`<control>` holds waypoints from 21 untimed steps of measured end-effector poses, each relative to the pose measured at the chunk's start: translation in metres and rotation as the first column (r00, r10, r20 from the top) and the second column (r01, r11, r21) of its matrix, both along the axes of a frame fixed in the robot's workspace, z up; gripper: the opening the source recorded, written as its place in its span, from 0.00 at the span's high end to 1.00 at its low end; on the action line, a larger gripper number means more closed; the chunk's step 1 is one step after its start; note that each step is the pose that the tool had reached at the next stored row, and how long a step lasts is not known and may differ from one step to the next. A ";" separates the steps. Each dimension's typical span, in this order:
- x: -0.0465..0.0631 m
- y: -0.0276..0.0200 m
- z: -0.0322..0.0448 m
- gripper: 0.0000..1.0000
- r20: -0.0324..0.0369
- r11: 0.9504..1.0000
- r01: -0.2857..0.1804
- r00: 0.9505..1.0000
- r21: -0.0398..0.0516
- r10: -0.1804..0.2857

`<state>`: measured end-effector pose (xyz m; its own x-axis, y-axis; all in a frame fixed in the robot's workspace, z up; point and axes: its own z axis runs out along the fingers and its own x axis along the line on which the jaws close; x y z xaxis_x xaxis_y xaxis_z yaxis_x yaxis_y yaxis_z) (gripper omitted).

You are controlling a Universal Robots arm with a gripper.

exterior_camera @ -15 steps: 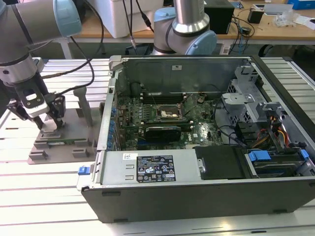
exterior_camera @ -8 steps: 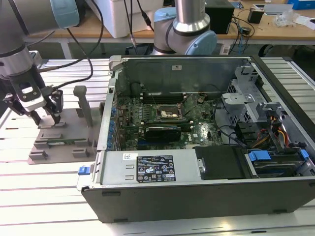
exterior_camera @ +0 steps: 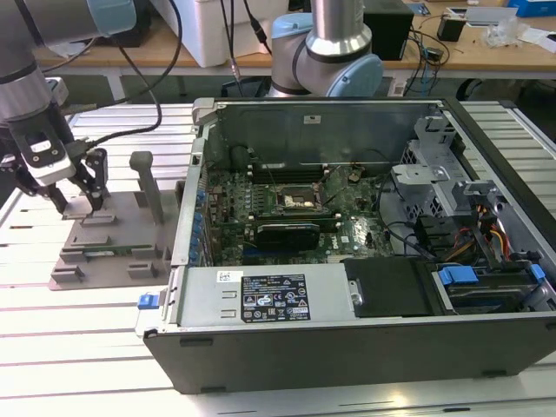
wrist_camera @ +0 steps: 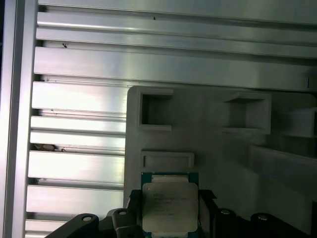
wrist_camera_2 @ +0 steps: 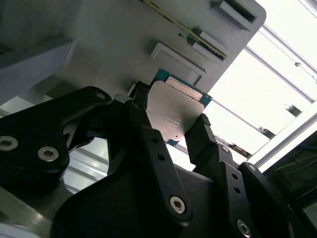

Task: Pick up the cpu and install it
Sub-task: 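Pick up the cpu and move it towards the insertion slot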

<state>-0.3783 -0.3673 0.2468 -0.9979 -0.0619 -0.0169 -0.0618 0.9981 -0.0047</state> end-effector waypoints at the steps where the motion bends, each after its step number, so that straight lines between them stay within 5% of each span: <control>1: 0.000 0.0000 0.0018 0.46 0.000 1.000 0.000 1.000 0.000 0.000; 12: 0.000 0.0001 0.0260 0.46 0.000 1.000 0.000 1.000 -0.002 0.000; 21: 0.000 0.0001 0.0385 0.46 0.000 1.000 0.000 1.000 -0.002 0.000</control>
<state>-0.3784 -0.3672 0.2854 -0.9979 -0.0619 -0.0167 -0.0618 0.9981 -0.0070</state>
